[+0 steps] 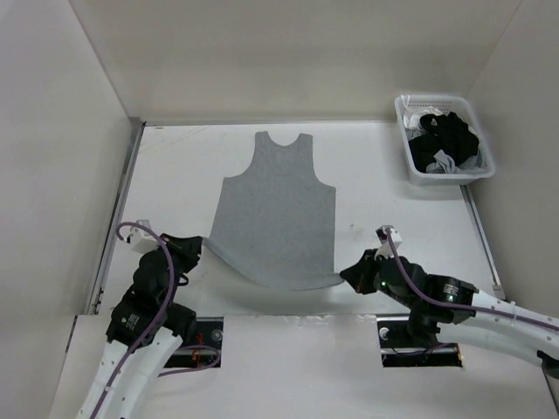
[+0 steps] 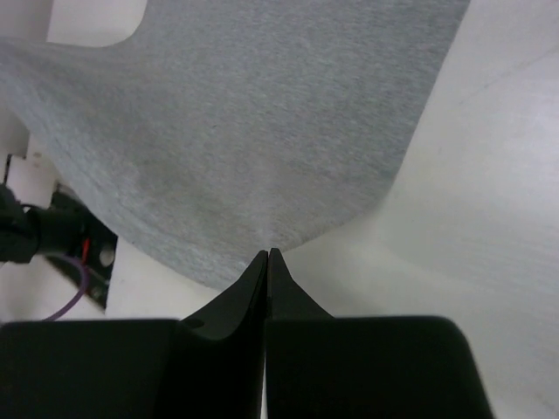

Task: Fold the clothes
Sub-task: Fold the tank top

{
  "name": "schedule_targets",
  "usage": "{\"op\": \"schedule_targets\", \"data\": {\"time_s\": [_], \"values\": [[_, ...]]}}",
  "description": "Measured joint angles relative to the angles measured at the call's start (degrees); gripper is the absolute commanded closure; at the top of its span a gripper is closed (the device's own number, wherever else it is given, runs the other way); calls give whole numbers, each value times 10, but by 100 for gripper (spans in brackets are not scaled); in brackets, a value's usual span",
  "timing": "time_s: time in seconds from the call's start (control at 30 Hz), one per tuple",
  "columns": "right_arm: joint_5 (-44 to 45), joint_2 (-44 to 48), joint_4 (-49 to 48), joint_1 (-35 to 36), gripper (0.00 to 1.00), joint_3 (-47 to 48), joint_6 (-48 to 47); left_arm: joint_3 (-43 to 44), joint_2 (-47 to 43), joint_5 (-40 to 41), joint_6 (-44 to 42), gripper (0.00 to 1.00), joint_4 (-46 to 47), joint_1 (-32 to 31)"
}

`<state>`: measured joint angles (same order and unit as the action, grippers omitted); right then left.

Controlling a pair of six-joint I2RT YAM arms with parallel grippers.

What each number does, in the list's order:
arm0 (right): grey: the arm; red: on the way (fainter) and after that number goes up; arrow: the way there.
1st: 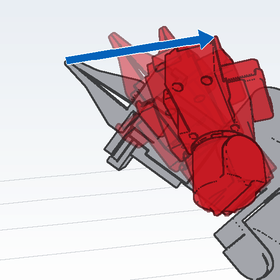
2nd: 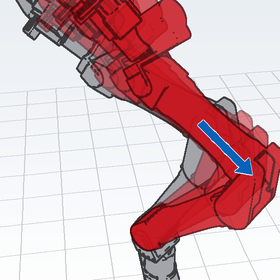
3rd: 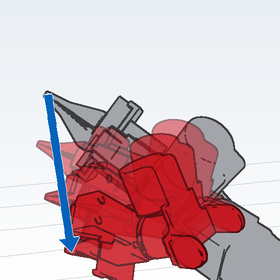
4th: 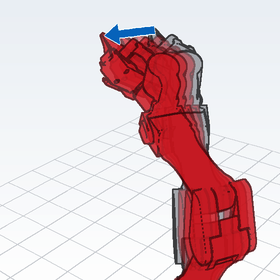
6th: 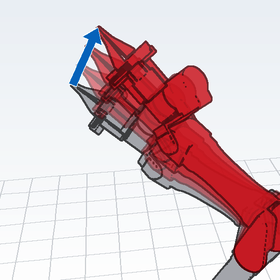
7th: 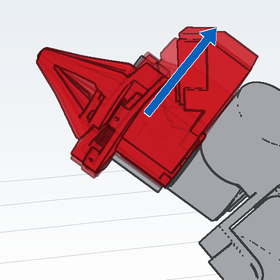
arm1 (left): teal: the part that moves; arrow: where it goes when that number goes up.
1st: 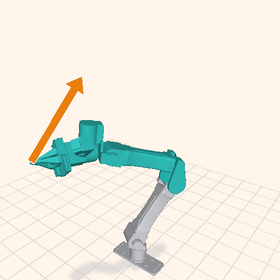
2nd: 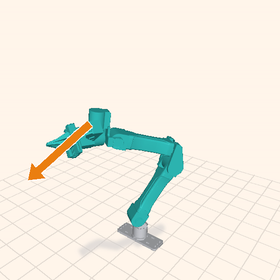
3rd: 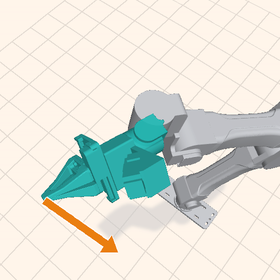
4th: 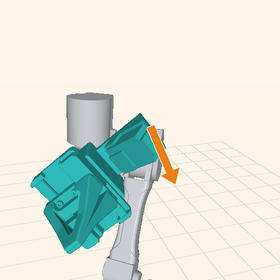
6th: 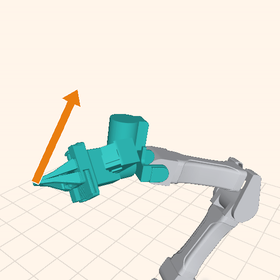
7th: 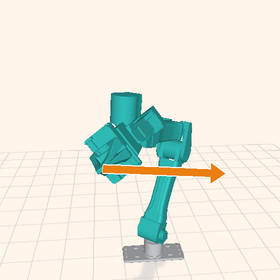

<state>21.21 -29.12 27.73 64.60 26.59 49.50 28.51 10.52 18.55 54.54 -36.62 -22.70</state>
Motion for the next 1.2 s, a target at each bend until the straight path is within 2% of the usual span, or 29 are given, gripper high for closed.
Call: {"op": "schedule_targets", "data": {"time_s": [0.13, 0.2, 0.23, 0.3, 0.4, 0.47, 0.57, 0.67, 0.73, 0.8, 0.83, 0.87, 0.97, 1.03, 1.13, 1.17, 1.2], "values": [[37, -8, 35, 52, 99, 21, 47, 17, -4, 19, 17, 100, -45, 5], [41, -46, 29, 27, 100, 40, 36, 17, 19, 30, 17, 100, -37, 13], [34, -76, 15, -9, 100, 51, 21, 17, 47, 37, 15, 100, -16, 19], [8, -146, -33, -110, 100, 74, -21, 19, 130, 45, 11, 100, 49, 32], [-51, -267, -123, -266, 100, 121, -75, 42, 308, 48, 5, 100, 173, 60], [-85, -354, -171, -344, 100, 176, -101, 85, 437, 45, -2, 100, 252, 76], [-126, -482, -222, -412, 100, 286, -129, 178, 610, 41, -10, 100, 348, 93], [-160, -615, -263, -449, 99, 423, -146, 316, 775, 27, -19, 96, 414, 113], [-176, -696, -281, -467, 93, 507, -151, 410, 873, 17, -27, 82, 442, 126], [-187, -780, -291, -483, 71, 593, -148, 499, 962, 6, -33, 64, 455, 139], [-189, -816, -295, -490, 59, 628, -144, 529, 995, -2, -34, 58, 457, 145], [-190, -852, -298, -495, 53, 661, -141, 551, 1023, -11, -34, 54, 459, 151], [-196, -904, -298, -508, 48, 678, -130, 529, 1041, -28, -35, 55, 463, 163], [-196, -896, -300, -511, 52, 631, -126, 445, 1001, -28, -38, 60, 489, 166], [-195, -828, -322, -504, 75, 489, -126, 271, 885, -20, -39, 71, 508, 154], [-194, -797, -325, -498, 87, 439, -125, 216, 839, -16, -37, 72, 512, 145], [-194, -761, -326, -490, 96, 391, -124, 167, 796, -12, -37, 72, 515, 136]]}}
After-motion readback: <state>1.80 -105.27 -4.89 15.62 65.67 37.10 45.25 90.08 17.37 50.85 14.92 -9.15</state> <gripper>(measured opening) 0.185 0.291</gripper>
